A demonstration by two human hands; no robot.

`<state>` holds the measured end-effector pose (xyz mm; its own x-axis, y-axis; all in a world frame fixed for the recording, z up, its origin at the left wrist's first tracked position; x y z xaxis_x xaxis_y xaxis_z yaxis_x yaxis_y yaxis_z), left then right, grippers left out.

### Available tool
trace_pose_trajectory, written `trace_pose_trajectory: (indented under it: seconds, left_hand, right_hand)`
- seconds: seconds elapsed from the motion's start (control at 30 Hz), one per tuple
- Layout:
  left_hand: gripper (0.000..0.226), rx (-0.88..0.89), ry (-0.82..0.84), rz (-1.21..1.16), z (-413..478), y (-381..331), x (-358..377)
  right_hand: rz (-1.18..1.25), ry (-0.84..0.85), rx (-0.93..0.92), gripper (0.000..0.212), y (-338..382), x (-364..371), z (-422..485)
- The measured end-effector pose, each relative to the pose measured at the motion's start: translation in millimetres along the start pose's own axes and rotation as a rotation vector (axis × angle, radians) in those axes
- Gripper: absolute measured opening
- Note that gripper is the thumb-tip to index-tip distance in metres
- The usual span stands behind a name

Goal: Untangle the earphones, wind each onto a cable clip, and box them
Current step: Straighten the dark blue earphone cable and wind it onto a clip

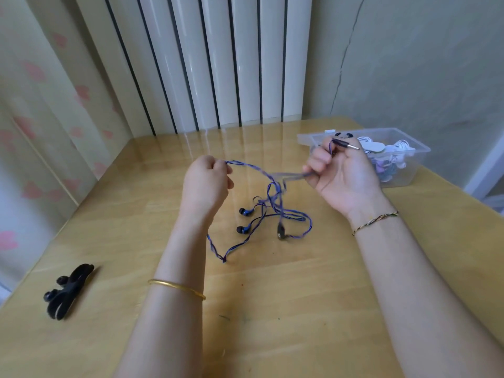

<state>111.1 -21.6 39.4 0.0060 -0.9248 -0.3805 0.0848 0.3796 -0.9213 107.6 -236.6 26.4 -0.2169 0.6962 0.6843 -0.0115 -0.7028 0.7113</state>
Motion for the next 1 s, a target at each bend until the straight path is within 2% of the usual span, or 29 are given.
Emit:
trace_pose_trajectory:
  seconds: [0.1,0.2,0.27,0.33,0.4,0.47,0.53,0.6,0.67,0.77,0.87,0.93,1.0]
  left_hand:
    - [0.024,-0.055,-0.082,-0.189,-2,10,-10]
    - [0.024,-0.056,-0.134,-0.465,-4,16,-17]
    - [0.026,-0.021,-0.172,-0.716,-5,17,-21]
    - [0.026,0.054,-0.225,-0.921,-5,17,-28]
    - [0.022,0.148,-0.334,-0.929,-6,16,-42]
    - [0.022,0.245,-0.475,-0.831,-12,17,-61]
    - [0.021,0.306,-0.614,-0.642,-21,15,-81]
    - [0.019,0.216,-0.644,-0.326,-26,12,-89]
    - [0.023,0.06,-0.508,-0.016,-16,15,-77]
    - [0.027,-0.111,-0.181,0.327,2,27,-38]
    - [0.024,-0.253,-0.039,0.594,4,38,-22]
    - [0.032,-0.327,0.086,0.706,6,49,-11]
    - [0.048,-0.405,0.199,0.682,2,60,-2]
  right_hand:
    - [-0.338,-0.13,0.098,0.026,2,-21,-2]
    - [-0.922,-0.162,0.132,0.021,15,-22,-6]
    - [-1.208,-0.115,0.167,0.021,16,-16,-7]
    - [-1.39,0.0,0.263,0.029,6,-12,-8]
    - [-1.474,0.104,0.366,0.025,-4,-17,-9]
    - [-1.562,0.099,0.405,0.014,-3,-30,-8]
    - [-1.643,0.02,0.403,0.012,8,-43,-8]
    - [-1.579,0.012,0.378,0.01,15,-44,-11]
    - [-1.436,0.04,0.306,0.008,19,-34,-14]
    - [-1.318,0.054,0.215,0.01,25,-20,-17]
    - [-1.177,0.018,0.173,0.018,29,-17,-16]
    - [-1.037,-0.042,0.135,0.02,33,-20,-14]
    - [-0.925,-0.067,0.119,0.009,31,-21,-12]
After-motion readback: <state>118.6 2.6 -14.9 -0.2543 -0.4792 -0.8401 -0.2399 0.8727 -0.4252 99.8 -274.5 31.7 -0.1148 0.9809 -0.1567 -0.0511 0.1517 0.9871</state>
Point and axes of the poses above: each hand's wrist, its own z-axis towards the middle knuckle, its own x-axis out of the palm, y = z × x, the point moved 10 cm from there along z, towards the middle knuckle, and after that the axes turned 14 degrees about y, right-handed, at the moved point
